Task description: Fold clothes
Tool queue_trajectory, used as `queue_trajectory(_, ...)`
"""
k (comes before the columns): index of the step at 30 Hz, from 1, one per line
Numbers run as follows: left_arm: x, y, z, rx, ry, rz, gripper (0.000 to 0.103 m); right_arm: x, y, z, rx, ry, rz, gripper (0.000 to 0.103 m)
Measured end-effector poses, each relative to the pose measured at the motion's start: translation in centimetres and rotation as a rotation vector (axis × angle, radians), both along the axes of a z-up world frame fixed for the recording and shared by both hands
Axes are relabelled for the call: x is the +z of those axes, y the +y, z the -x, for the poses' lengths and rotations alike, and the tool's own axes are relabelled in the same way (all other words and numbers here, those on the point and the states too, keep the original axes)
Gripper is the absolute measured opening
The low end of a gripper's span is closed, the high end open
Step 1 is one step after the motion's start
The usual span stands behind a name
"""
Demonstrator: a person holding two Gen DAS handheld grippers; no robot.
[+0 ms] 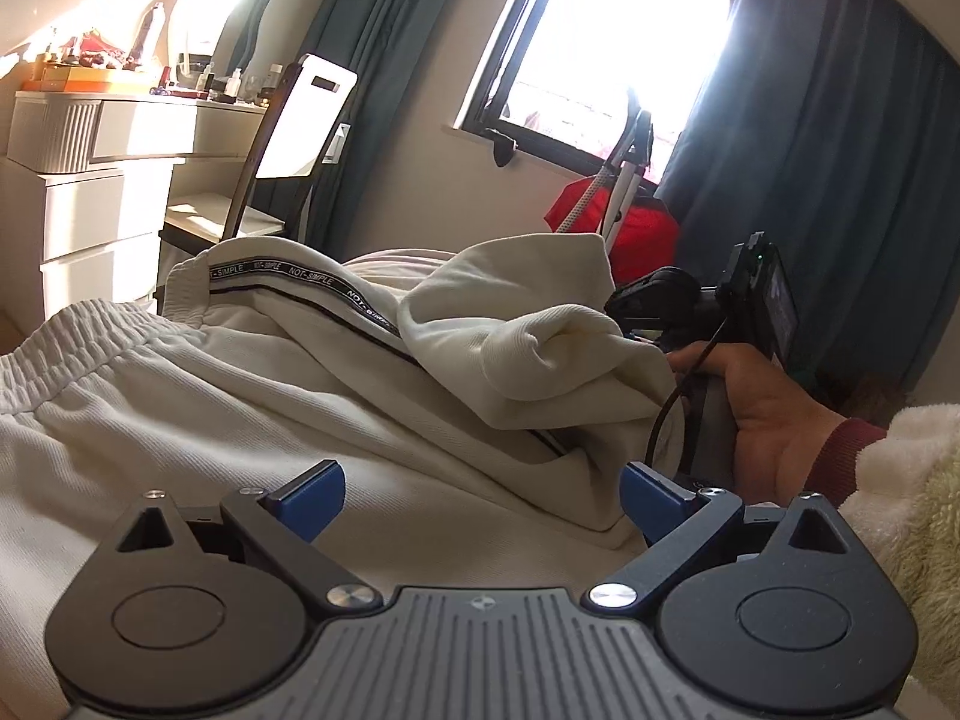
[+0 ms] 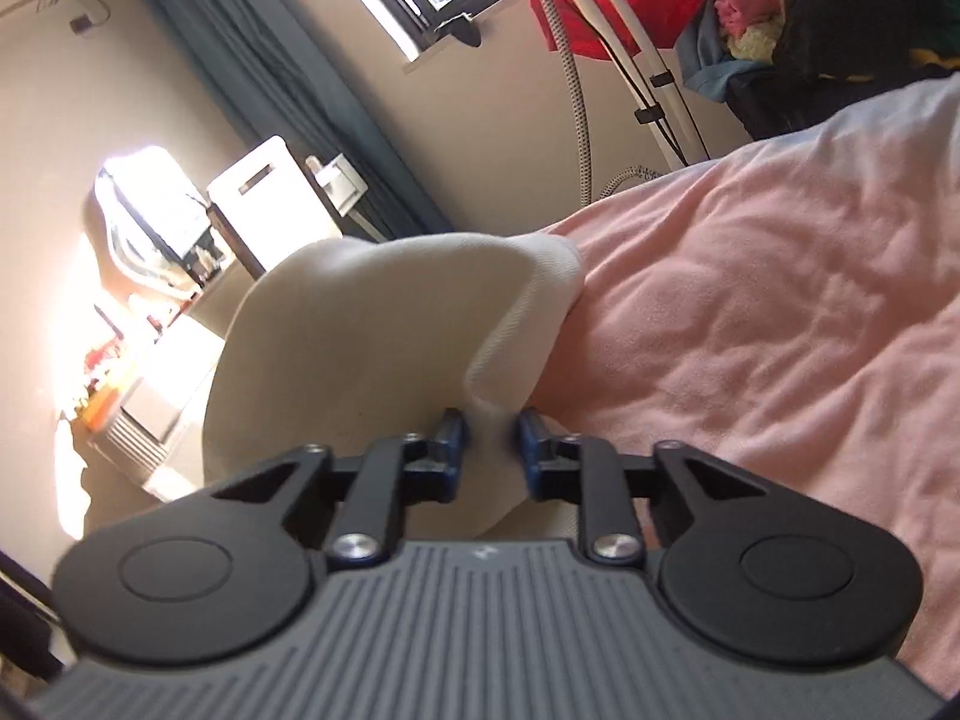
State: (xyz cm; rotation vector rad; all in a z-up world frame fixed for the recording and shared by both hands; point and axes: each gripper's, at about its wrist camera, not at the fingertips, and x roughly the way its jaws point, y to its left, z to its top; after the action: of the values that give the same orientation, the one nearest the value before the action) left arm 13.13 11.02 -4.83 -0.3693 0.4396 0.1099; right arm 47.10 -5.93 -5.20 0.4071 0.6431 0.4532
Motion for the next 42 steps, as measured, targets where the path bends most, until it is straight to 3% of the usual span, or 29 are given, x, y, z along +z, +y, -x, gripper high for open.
queue_trajectory(4, 0.0, 0.3, 0.2, 0.018, 0.002, 0.026, 0.098, 2.6, -0.5, 3.0, -0.066, -0.106, 0.032, 0.007)
queue_trajectory(11, 0.9, 0.3, 1.3, 0.04, -0.022, 0.028, 0.098, 9.7, -7.8, 10.8, -0.278, -0.331, 0.092, 0.007)
queue_trajectory(15, 1.3, -0.2, 2.0, 0.033, -0.029, 0.023, 0.098, 13.5, -11.7, 14.2, -0.42, -0.446, 0.274, 0.007)
queue_trajectory(18, 1.5, -0.8, 2.1, 0.016, -0.032, 0.009, 0.098, 15.3, -14.2, 14.7, -0.519, -0.455, 0.431, 0.007)
queue_trajectory(22, 1.3, -1.2, 1.9, 0.01, -0.022, -0.009, 0.098, 13.7, -19.2, 12.9, -0.645, -0.306, 0.535, 0.01)
queue_trajectory(26, 0.8, -1.1, 1.5, 0.012, 0.001, -0.003, 0.098, 8.8, -26.0, 12.6, -0.674, -0.077, 0.323, 0.013)
queue_trajectory(27, 0.7, -1.1, 1.4, 0.014, 0.006, -0.002, 0.098, 7.7, -27.3, 13.0, -0.681, -0.041, 0.274, 0.027)
queue_trajectory(28, 0.6, -1.1, 1.3, 0.014, 0.01, -0.001, 0.098, 6.9, -28.1, 13.7, -0.686, -0.025, 0.244, 0.054)
queue_trajectory(30, 0.4, -1.2, 1.3, 0.012, 0.017, 0.003, 0.098, 5.4, -29.2, 15.6, -0.701, -0.021, 0.198, 0.077)
queue_trajectory(33, 0.2, -1.3, 1.3, 0.006, 0.029, 0.011, 0.098, 3.6, -30.0, 19.3, -0.706, 0.016, -0.013, 0.077)
queue_trajectory(38, -0.2, -1.8, 1.3, -0.005, 0.042, 0.011, 0.098, -2.9, -28.7, 23.3, -0.628, 0.212, -0.542, 0.078)
queue_trajectory(40, -0.3, -1.8, 1.4, -0.002, 0.045, 0.005, 0.098, -5.2, -27.3, 23.4, -0.606, 0.29, -0.643, 0.078)
queue_trajectory(42, -0.3, -1.9, 1.4, -0.001, 0.041, 0.001, 0.098, -6.6, -25.7, 23.1, -0.595, 0.309, -0.664, 0.076)
